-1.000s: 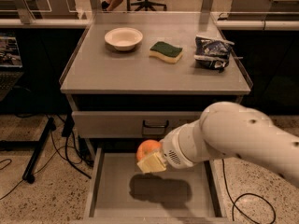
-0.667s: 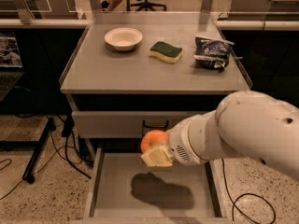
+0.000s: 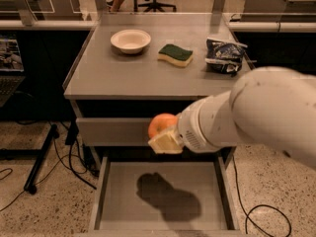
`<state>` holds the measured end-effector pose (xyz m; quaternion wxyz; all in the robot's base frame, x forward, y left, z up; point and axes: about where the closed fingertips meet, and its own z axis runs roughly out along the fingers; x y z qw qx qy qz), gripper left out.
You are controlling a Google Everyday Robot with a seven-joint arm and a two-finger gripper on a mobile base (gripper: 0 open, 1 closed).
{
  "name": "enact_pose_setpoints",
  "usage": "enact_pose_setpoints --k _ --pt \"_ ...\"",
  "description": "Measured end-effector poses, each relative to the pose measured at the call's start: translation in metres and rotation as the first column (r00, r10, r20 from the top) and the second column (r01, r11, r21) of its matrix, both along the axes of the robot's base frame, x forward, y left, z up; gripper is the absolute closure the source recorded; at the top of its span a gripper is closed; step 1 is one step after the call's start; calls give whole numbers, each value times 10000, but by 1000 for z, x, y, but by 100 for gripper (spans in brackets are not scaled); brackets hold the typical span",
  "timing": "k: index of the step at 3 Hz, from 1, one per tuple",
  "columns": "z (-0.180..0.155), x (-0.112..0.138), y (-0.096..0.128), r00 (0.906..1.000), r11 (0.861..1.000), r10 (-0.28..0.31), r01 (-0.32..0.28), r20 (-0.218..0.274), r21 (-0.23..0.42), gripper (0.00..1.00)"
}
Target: Pick orange from middle drawer and place on counter
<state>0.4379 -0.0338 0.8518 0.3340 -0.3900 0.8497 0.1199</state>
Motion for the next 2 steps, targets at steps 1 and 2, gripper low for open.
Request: enact_pose_setpoints --k 1,2 --pt "48 22 -7 9967 9988 -312 338 744 -341 100" --pt "77 57 -16 9911 9967 -708 747 1126 -306 100"
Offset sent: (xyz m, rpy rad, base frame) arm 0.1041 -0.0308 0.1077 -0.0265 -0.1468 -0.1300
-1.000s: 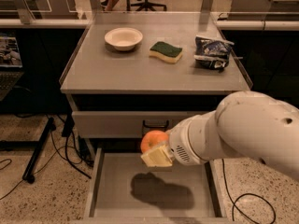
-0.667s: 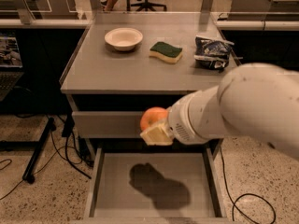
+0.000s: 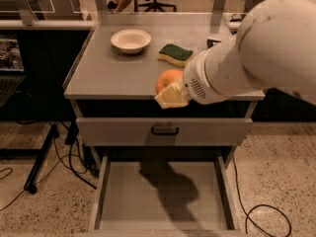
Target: Pick orange from middle drawer and place on counter
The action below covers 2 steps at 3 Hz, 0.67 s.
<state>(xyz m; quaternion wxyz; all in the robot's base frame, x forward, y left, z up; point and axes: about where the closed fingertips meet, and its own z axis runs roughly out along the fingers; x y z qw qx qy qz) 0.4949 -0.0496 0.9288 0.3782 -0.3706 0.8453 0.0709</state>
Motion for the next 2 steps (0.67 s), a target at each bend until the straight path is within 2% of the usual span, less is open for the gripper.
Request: enact_pose_setpoints --k 1,2 --pt "5 47 -16 9957 9956 -919 916 139 203 100" --pt "1 77 -24 9851 9847 -1715 1709 142 349 100"
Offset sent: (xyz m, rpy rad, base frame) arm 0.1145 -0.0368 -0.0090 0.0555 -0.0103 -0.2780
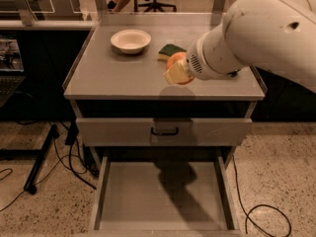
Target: Pick orange from middle drawer and place on counter
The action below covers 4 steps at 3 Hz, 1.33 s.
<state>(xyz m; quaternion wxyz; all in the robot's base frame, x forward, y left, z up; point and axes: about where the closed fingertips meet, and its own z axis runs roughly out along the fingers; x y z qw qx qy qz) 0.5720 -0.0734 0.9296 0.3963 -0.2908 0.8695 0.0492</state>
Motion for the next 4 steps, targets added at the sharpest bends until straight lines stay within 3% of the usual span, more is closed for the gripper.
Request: enact_pose_setpoints --k 1,2,3,4 --pt "3 55 20 9959 9960 -892 893 150 -96 100" --pt "3 55 20 9959 9960 -892 894 150 -95 100" --pt "-4 58 14 9902 9900 -1393 1391 37 245 100" --pt "-7 79 17 9811 9794 -1934 1928 40 606 100"
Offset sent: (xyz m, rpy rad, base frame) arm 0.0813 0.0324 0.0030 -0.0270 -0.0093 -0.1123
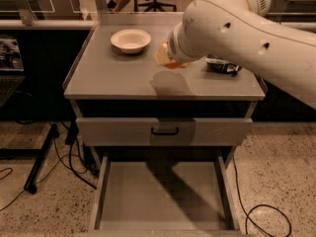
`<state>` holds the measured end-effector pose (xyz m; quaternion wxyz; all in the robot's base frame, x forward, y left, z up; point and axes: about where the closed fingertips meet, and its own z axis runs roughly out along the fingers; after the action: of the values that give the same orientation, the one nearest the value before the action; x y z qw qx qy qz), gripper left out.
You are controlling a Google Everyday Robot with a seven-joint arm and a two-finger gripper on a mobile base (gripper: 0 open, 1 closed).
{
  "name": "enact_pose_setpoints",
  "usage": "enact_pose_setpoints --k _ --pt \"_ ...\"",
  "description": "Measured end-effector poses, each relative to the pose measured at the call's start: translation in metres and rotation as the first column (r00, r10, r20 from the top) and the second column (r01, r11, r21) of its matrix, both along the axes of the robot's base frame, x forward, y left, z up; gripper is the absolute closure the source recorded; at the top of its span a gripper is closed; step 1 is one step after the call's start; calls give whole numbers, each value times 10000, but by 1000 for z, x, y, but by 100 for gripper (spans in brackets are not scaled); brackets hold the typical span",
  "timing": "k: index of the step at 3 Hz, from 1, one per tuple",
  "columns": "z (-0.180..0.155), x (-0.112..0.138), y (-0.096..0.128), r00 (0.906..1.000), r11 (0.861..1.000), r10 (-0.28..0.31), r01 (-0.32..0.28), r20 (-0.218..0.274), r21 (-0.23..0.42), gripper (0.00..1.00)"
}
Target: Pick orange from middle drawer and place on counter
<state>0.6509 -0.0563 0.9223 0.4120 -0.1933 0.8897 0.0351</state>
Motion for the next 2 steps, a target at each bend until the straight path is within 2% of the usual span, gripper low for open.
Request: enact_pose_setpoints --k 2 --pt "-7 34 12 9993 9989 -336 340 -134 310 100"
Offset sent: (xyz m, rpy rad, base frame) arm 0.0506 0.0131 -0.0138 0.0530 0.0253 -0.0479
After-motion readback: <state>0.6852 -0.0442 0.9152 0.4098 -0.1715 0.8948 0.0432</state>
